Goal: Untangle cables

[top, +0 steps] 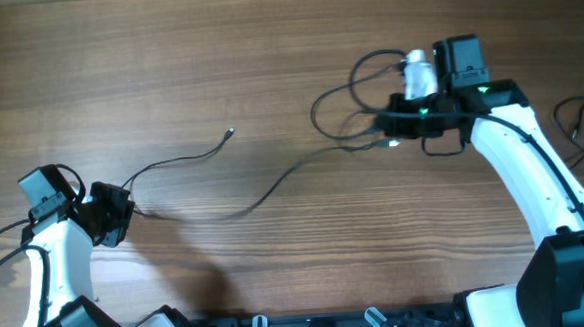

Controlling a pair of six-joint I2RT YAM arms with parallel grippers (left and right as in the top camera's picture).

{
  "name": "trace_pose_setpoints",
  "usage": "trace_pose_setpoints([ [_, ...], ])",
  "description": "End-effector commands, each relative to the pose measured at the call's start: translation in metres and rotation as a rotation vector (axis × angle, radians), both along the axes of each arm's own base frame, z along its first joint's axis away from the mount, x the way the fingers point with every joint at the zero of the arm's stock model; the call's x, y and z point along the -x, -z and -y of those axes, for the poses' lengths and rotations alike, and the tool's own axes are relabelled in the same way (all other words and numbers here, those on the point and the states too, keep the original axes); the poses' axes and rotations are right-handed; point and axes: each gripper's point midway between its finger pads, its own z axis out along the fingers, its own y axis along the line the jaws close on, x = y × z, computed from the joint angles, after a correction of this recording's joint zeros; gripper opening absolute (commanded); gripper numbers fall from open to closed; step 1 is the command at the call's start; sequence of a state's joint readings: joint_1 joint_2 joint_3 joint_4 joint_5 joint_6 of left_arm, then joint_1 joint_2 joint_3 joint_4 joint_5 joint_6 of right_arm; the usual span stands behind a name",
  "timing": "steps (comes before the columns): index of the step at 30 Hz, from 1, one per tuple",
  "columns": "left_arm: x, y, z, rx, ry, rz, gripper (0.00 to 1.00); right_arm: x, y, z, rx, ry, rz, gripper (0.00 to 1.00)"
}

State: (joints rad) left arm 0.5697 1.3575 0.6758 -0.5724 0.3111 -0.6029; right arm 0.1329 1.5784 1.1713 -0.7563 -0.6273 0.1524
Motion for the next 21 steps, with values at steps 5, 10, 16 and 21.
trace_pose_setpoints([
  [5,-0.009,-0.009,0.016,0.071,0.051,0.072,0.25,0.032,-0.03,-0.058,-0.242,-0.288,0.059,0.05],
  [10,-0.029,-0.017,0.047,0.099,0.183,0.144,0.49,0.046,-0.039,-0.083,-0.293,-0.38,0.08,0.04],
  [16,-0.044,-0.022,0.094,0.086,0.362,0.184,0.56,0.028,-0.026,-0.081,-0.189,-0.256,0.058,0.04],
  [21,-0.049,-0.026,0.133,0.084,0.5,0.212,0.64,0.032,-0.028,-0.085,-0.201,-0.28,0.059,0.04],
])
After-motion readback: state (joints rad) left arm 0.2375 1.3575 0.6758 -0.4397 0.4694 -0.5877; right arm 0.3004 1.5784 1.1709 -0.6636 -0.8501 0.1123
